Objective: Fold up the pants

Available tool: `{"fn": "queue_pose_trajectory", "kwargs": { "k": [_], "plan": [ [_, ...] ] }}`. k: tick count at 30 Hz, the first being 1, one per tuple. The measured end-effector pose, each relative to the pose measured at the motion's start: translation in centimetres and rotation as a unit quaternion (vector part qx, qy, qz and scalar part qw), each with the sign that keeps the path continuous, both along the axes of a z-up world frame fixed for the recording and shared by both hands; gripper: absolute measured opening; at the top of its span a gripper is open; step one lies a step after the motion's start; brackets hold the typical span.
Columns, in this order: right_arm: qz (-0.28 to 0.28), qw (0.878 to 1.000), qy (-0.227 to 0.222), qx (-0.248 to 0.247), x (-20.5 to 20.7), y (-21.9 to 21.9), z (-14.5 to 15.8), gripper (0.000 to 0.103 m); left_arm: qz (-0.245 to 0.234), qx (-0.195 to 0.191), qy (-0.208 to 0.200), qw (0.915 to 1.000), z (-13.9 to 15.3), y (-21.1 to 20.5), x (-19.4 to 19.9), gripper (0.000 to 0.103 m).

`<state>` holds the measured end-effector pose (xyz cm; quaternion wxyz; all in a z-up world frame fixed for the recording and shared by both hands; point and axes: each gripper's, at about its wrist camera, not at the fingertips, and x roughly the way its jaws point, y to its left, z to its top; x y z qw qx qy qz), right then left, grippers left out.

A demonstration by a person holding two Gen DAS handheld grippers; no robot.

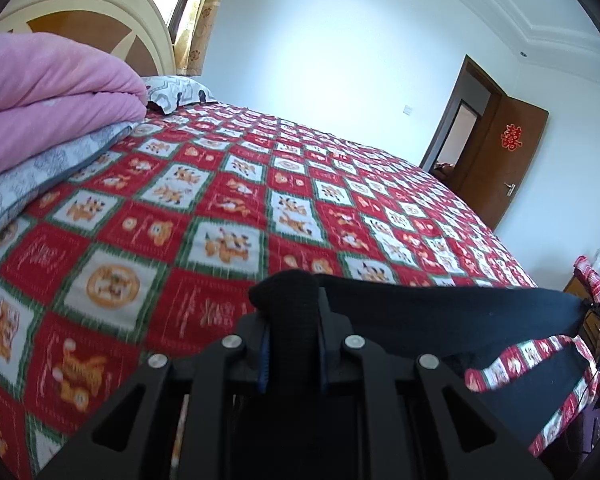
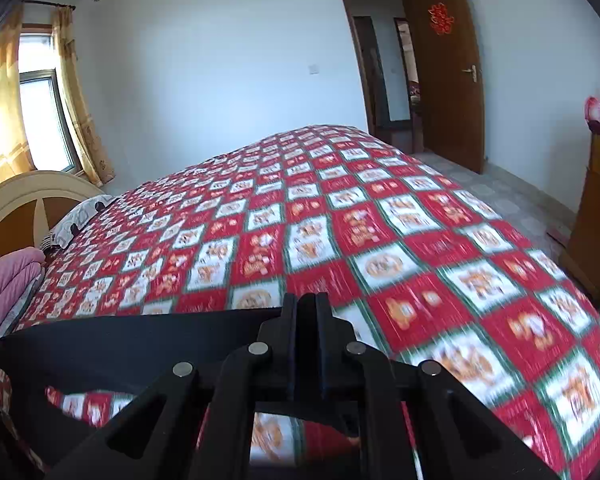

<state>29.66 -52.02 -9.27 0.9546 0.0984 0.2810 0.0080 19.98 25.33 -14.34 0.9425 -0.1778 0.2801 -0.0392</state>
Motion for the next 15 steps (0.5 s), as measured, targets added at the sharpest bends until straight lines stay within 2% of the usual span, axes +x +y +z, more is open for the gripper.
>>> {"fn": "queue_pose_trajectory", "kwargs": {
  "k": [6,15],
  "plan": [
    [-0.004,1.000,0.000,0.020,-4.1,-1.2,-1.4,0.008,-0.012,-0.012,-0.018,0.9997,-0.4,-0.3,-3.3,0.019],
    [-0.033,0.998,0.010,0.056,-8.0,-3.6,-4.2,0.008,-0.041,-0.007,-0.026,0.9988,-2.4,-1.5,-7.5,0.019]
  ]
}}
